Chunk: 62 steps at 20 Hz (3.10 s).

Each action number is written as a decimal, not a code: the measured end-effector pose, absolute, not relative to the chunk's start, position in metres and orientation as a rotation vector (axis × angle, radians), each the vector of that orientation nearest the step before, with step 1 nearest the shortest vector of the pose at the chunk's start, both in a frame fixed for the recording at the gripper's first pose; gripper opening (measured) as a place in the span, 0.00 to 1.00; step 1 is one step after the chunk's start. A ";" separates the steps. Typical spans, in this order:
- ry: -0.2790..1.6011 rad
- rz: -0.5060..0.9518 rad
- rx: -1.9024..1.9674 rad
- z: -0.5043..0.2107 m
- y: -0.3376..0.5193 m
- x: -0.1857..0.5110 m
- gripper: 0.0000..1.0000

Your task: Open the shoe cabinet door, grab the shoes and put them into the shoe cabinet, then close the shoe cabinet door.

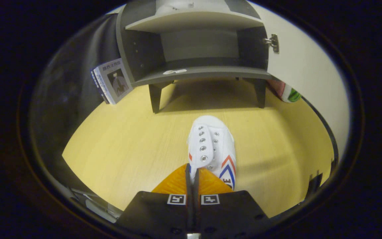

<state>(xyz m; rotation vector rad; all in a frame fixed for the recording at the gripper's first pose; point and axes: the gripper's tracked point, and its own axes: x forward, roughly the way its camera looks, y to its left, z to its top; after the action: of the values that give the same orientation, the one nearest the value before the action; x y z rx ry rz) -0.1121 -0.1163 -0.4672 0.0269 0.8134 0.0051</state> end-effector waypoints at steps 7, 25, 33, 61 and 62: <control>0.749 0.034 0.056 -0.427 -0.109 -0.100 0.02; 0.368 -0.053 0.107 -0.174 -0.093 -0.053 0.02; 0.206 -0.141 0.113 -0.099 -0.100 -0.010 0.02; 0.338 -0.044 -0.059 -0.128 -0.141 0.264 0.02; 0.352 -0.043 -0.068 -0.135 -0.141 0.269 0.02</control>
<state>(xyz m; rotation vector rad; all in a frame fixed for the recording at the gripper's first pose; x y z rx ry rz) 0.2685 -0.1412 -0.1353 -0.0684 0.3524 -0.0428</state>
